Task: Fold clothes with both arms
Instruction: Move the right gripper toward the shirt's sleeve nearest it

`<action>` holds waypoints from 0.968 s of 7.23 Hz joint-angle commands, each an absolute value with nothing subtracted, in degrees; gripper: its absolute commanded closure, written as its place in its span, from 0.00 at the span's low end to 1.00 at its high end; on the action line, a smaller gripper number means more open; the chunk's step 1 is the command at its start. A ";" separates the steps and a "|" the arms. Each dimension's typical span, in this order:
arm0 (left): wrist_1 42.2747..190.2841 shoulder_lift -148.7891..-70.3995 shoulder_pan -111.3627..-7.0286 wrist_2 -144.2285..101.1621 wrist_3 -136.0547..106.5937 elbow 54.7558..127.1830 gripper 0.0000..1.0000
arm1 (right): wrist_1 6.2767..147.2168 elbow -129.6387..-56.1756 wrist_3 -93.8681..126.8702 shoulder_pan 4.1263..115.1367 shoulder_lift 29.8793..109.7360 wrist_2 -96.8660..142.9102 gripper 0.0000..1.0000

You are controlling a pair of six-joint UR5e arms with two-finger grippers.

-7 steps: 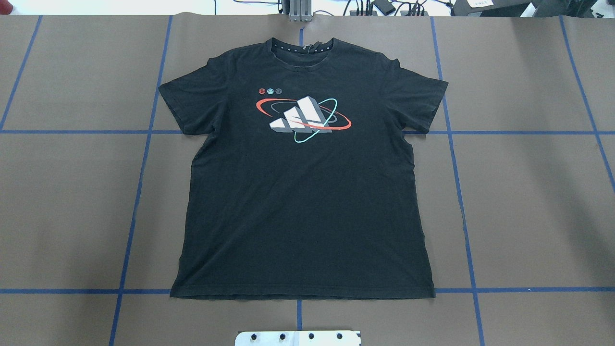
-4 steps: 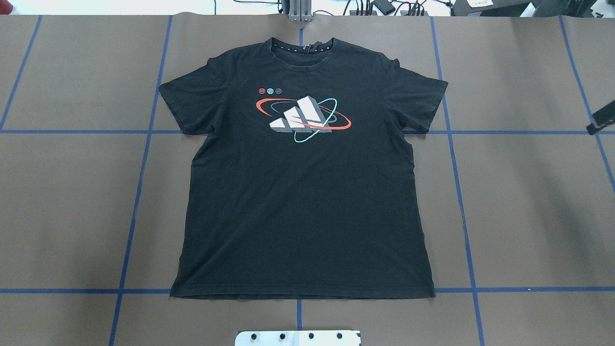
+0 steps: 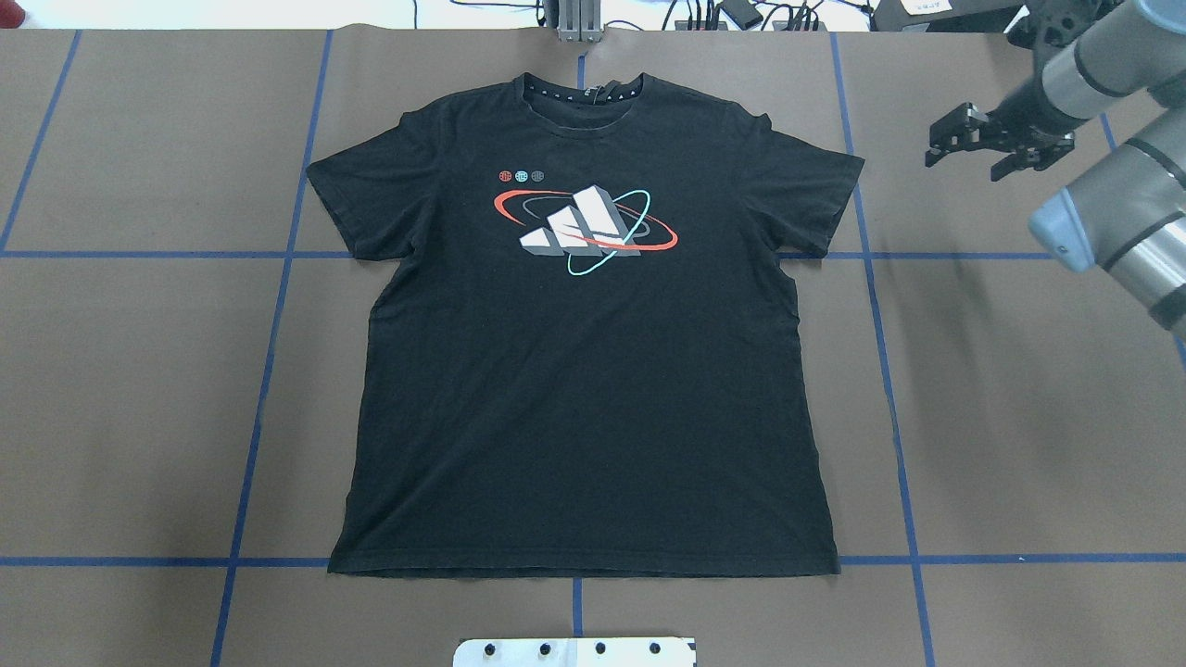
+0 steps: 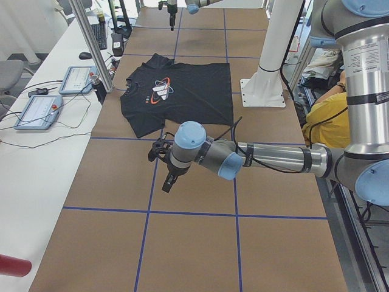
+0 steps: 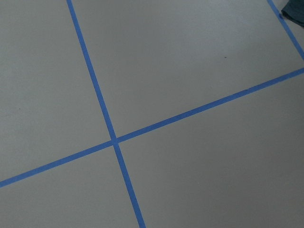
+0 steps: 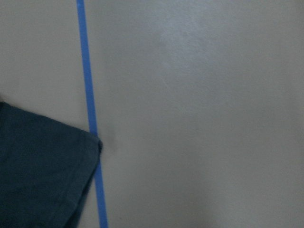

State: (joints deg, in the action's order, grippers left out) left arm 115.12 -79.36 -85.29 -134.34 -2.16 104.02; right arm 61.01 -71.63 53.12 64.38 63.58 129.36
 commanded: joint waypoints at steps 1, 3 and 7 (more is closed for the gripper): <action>115.22 -79.37 -85.25 -134.38 -2.20 103.97 0.00 | 59.06 -64.96 57.57 62.32 57.49 127.62 0.08; 115.22 -79.28 -85.25 -134.38 -2.20 103.89 0.00 | 58.89 -61.38 57.57 60.83 54.52 121.94 0.09; 115.31 -79.37 -85.25 -134.38 -2.20 104.24 0.00 | 55.21 -54.25 57.74 58.80 50.55 119.18 0.09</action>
